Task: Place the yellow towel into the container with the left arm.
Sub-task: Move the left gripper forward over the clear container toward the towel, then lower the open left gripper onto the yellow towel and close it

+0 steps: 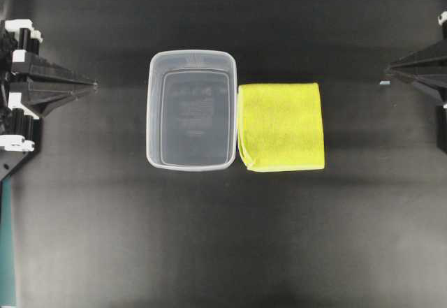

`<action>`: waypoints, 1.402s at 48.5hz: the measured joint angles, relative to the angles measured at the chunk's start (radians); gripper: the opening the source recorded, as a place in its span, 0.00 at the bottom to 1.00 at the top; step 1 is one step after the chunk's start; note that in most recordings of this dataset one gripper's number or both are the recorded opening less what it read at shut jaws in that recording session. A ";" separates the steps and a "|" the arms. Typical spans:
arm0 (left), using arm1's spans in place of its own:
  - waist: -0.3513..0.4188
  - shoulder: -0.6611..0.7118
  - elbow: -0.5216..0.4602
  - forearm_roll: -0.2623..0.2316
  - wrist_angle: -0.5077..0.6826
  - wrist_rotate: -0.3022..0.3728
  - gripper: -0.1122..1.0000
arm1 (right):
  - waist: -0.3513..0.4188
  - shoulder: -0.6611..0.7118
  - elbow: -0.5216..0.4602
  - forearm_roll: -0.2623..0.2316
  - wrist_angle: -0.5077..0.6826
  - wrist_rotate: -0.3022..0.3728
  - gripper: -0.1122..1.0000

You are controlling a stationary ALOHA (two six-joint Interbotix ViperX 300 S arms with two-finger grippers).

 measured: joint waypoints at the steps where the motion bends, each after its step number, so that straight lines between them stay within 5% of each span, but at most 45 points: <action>1: 0.000 0.000 0.002 0.000 0.000 0.000 0.15 | 0.000 -0.002 0.000 0.000 -0.002 0.000 0.11; 15: 0.012 0.117 -0.129 0.032 0.032 -0.054 0.10 | 0.012 -0.035 0.000 0.011 0.005 0.074 0.10; 31: 0.021 0.416 -0.445 0.035 0.365 -0.015 0.10 | 0.003 -0.106 0.000 0.012 0.167 0.110 0.11; 35: 0.026 0.494 -0.535 0.035 0.472 0.011 0.11 | 0.003 -0.129 0.000 0.012 0.206 0.107 0.17; 41: 0.028 0.615 -0.661 0.034 0.615 0.029 0.12 | -0.006 -0.167 0.000 0.012 0.244 0.106 0.40; 49: 0.031 0.778 -0.824 0.035 0.775 0.040 0.45 | -0.017 -0.219 0.002 0.014 0.249 0.104 0.71; 57: 0.038 0.937 -0.985 0.035 0.862 0.054 0.85 | -0.017 -0.268 0.002 0.014 0.253 0.104 0.78; 68: 0.031 1.178 -1.201 0.037 1.012 0.091 0.92 | -0.017 -0.310 0.003 0.012 0.265 0.103 0.78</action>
